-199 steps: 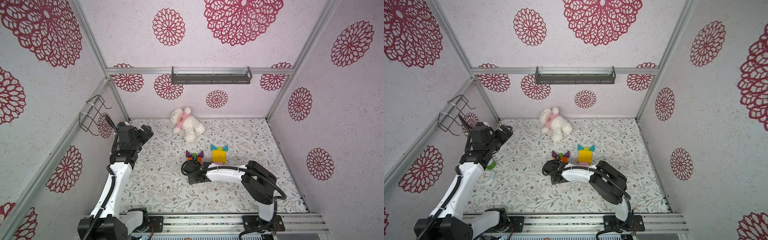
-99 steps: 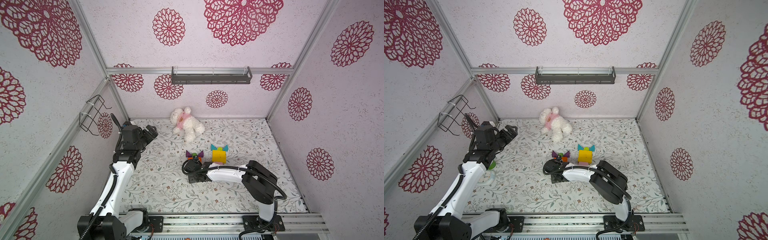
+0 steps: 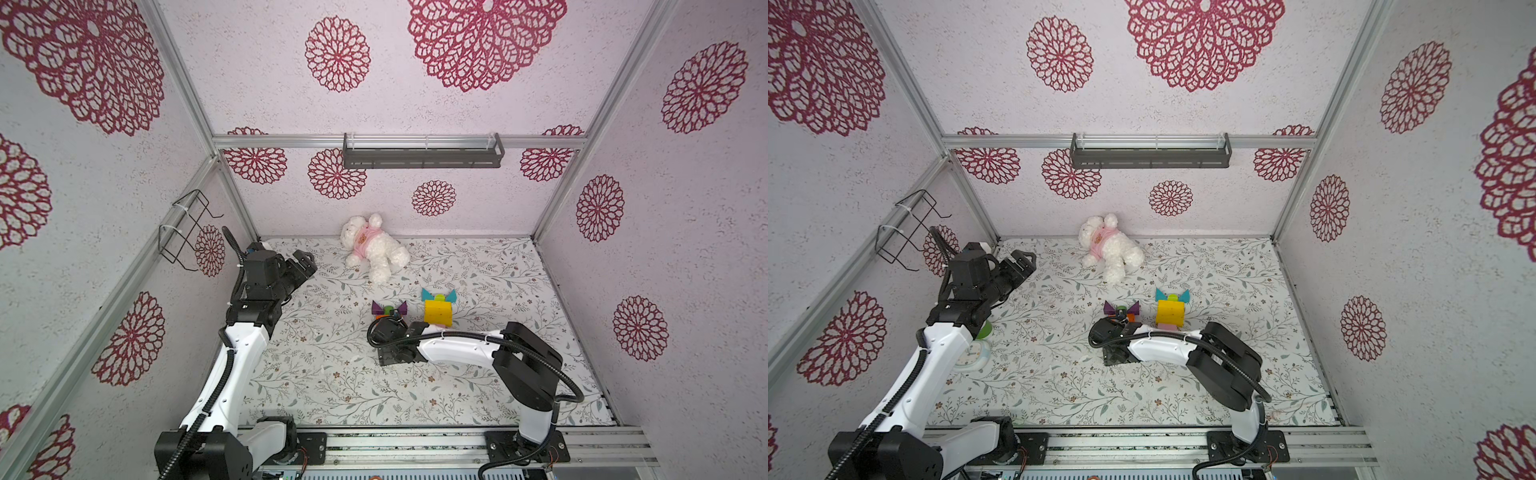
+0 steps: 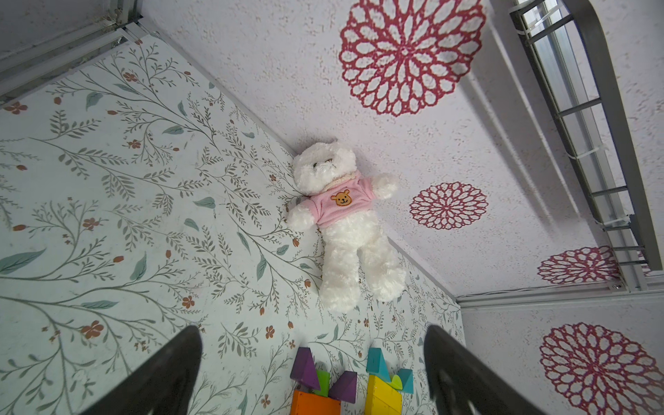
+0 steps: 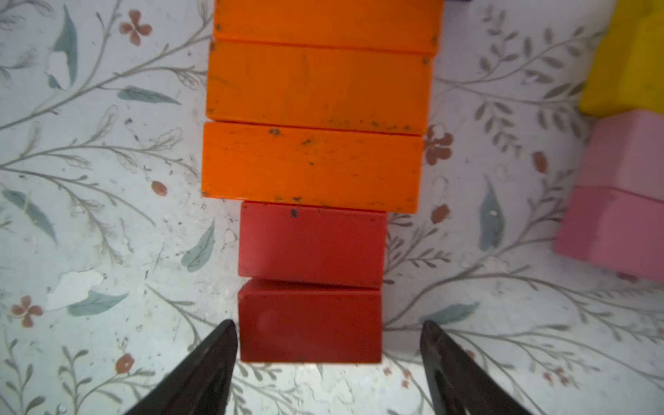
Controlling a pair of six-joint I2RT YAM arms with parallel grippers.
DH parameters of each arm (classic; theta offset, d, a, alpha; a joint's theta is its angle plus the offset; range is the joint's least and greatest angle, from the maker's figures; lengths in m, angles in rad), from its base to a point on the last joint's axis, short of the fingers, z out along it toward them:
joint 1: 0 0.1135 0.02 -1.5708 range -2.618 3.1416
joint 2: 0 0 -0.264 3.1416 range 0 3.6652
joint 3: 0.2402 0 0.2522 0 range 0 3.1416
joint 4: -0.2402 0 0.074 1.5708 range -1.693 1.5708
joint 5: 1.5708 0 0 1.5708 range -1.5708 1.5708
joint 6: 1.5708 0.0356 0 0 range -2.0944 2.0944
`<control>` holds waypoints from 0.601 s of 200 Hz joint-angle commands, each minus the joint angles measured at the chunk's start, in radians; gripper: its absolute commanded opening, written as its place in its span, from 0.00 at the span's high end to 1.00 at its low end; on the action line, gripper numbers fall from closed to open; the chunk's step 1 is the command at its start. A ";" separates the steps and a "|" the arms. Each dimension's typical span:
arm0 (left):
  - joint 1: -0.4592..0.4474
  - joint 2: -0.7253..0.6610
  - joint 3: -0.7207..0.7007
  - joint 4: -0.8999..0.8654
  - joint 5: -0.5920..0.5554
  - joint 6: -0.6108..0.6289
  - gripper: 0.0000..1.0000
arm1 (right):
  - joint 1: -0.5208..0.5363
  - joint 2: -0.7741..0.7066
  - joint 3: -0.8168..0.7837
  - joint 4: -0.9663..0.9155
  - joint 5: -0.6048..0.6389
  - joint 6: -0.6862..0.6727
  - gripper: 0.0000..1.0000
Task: Assemble a carrot with building blocks
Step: Assemble the building block at the center of the board.
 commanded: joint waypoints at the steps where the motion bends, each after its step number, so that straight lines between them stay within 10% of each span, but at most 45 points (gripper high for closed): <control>1: -0.008 -0.005 0.011 0.036 0.016 0.022 0.02 | -0.006 -0.140 0.034 -0.111 0.109 -0.017 0.17; 120: -0.012 0.003 0.012 0.034 -0.005 0.055 0.02 | -0.036 -0.173 -0.183 0.032 -0.032 -0.198 0.21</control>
